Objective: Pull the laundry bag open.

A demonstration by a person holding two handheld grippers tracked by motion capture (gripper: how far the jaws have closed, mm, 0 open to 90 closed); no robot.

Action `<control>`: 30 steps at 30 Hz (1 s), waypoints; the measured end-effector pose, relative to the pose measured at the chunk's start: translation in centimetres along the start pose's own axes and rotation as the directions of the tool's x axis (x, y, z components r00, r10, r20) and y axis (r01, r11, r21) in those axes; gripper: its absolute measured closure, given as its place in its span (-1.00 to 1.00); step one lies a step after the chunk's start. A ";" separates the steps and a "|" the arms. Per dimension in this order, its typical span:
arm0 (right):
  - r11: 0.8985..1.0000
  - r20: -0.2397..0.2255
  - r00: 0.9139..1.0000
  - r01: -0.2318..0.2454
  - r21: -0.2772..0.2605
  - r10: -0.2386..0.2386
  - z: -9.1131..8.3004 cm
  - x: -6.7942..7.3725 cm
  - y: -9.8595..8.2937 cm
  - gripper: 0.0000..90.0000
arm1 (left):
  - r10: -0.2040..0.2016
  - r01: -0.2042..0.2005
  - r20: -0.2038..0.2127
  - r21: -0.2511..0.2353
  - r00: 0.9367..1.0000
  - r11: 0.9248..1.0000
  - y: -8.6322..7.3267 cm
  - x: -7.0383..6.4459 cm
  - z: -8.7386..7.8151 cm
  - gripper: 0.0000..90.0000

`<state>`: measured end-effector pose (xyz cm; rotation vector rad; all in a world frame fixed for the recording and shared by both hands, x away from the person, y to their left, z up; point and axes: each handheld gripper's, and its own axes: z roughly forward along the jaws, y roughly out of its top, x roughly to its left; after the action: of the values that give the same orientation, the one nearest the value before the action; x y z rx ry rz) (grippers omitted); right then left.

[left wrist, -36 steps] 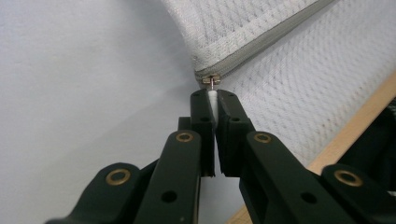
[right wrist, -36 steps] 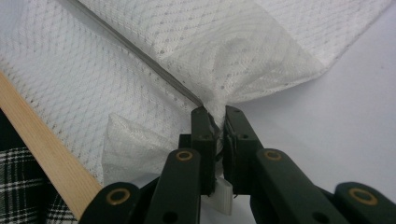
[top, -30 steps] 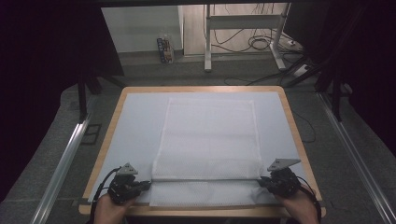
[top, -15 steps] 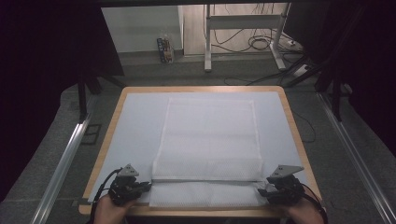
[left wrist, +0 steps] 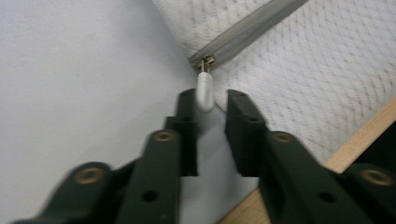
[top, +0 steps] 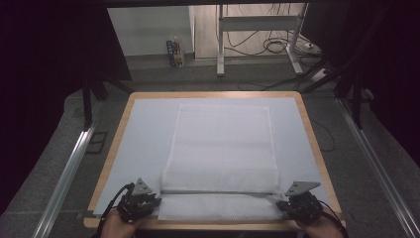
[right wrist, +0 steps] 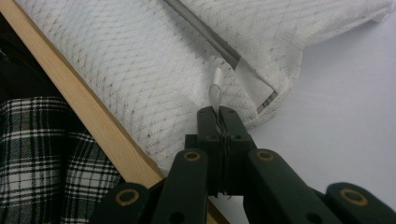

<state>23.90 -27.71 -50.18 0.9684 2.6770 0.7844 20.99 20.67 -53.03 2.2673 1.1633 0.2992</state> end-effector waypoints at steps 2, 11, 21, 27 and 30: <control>1.000 -0.010 1.000 -0.005 -0.008 0.005 -0.2 0.0 0.0 0.96 | 0.017 -0.017 -0.015 0.008 1.000 1.000 0.1 -0.4 0.0 0.87; 0.998 -0.052 0.998 -0.028 -0.048 0.026 -1.6 0.2 -0.4 0.96 | -0.030 0.030 0.067 -0.006 0.997 1.000 -0.8 -0.3 -1.3 0.92; 0.994 0.005 1.000 -0.021 -0.107 0.021 -1.4 -0.5 -0.5 0.00 | -0.019 0.020 0.017 -0.075 1.000 0.997 -0.6 -0.1 -0.9 -0.15; 0.988 0.061 0.998 -0.002 -0.156 0.011 -1.3 -0.7 -0.4 -0.48 | -0.015 0.020 0.031 -0.138 0.999 0.990 -0.5 -0.1 -1.4 -0.58; 0.982 0.069 0.997 -0.012 -0.187 0.025 -1.5 -0.9 -0.4 -0.64 | -0.032 0.039 0.046 -0.177 0.998 0.983 -0.5 0.1 -1.9 -0.73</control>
<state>23.85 -29.11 -49.16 0.9569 2.4847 0.9666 19.88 21.68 -51.82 2.0857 1.1081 0.3258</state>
